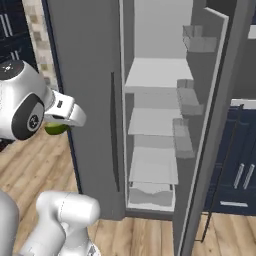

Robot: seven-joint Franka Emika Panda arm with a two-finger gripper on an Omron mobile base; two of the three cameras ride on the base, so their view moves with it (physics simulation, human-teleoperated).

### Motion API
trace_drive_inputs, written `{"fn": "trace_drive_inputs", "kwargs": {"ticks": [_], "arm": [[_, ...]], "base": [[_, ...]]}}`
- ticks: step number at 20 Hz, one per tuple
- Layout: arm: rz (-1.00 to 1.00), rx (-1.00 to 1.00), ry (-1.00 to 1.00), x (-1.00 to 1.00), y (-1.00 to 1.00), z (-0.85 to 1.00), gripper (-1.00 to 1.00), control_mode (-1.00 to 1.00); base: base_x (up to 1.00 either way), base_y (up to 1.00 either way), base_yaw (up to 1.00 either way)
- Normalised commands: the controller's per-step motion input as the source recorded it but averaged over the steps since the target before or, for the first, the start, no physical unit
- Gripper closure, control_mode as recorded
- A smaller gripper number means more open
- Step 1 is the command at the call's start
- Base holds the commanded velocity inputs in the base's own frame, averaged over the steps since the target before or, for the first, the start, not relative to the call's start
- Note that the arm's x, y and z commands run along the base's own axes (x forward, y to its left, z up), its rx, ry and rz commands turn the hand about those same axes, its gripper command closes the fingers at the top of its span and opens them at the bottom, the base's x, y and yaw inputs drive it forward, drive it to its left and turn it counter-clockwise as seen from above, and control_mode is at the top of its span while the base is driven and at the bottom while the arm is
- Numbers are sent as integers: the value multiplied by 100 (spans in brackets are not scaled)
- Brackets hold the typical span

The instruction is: There is a bowl on the dining counter. Grab a lemon wedge from the fridge and place it in the bowl. Then get the liquor bottle and glass cup from the cabinet and place them next to the bowl.

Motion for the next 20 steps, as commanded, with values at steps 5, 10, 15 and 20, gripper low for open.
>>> {"fn": "trace_drive_inputs", "kwargs": {"ticks": [5,10,15,20], "arm": [[0,0,0,0,0,0,100,100],[0,0,0,0,0,0,100,100],[0,0,0,0,0,0,100,100],[0,0,0,0,0,0,100,100]], "base": [[-2,34,99],[0,14,100],[0,5,100],[0,1,100]]}}
